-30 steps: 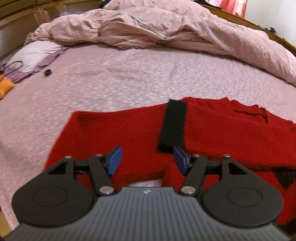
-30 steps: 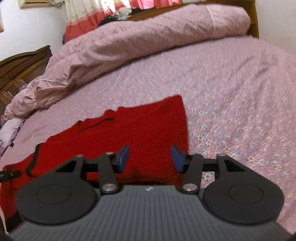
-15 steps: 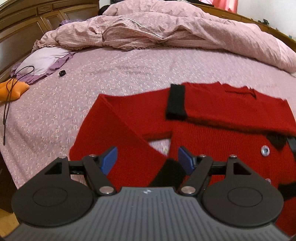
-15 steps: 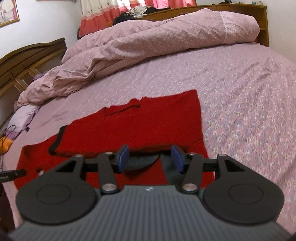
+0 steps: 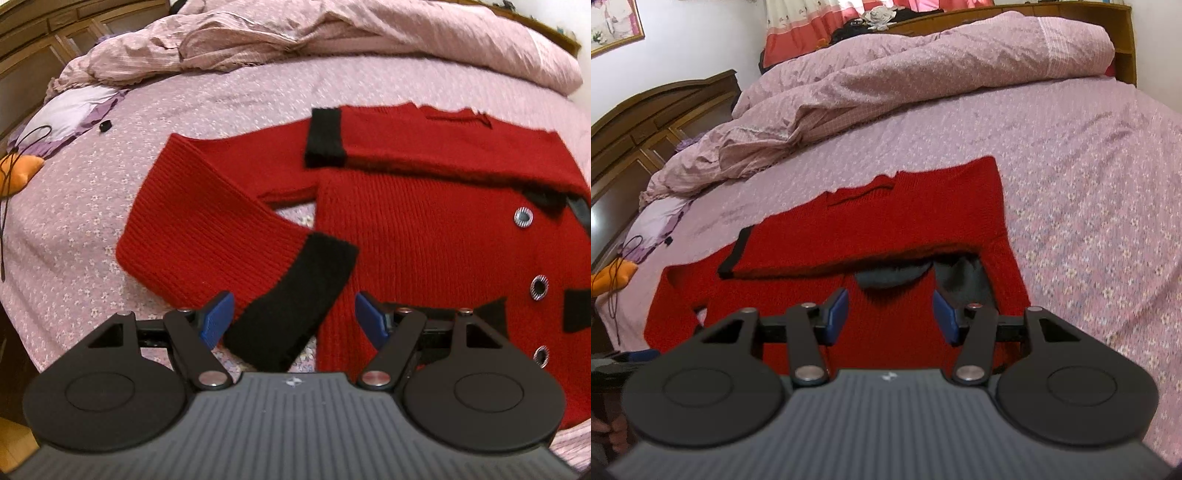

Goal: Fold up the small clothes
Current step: 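Move the left gripper to the other sleeve's black cuff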

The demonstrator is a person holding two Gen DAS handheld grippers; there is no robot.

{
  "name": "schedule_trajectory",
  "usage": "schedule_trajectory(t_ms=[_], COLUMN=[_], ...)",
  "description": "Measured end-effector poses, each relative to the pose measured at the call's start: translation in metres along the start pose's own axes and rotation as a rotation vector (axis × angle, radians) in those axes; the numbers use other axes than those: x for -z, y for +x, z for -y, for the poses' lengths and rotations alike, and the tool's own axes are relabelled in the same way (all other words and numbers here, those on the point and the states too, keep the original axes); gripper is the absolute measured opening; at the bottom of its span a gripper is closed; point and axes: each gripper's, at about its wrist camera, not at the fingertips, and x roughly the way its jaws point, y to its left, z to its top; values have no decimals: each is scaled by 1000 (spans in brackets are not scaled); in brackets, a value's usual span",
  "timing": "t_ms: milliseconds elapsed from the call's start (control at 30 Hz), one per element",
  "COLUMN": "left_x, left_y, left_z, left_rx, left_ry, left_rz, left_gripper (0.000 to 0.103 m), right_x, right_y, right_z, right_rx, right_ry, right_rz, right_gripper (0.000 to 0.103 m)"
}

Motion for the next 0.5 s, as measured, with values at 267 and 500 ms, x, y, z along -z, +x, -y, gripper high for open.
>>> schedule_trajectory(t_ms=[267,500], left_x=[5,7], left_y=[19,29], left_z=[8,4], left_rx=[-14,-16], left_ry=[88,103], left_rz=[3,28], left_gripper=[84,84], right_x=[5,6], right_y=[3,5], right_z=[2,5], right_rx=[-1,-5], right_ry=[21,38], right_rz=[-6,-12], right_gripper=[53,53])
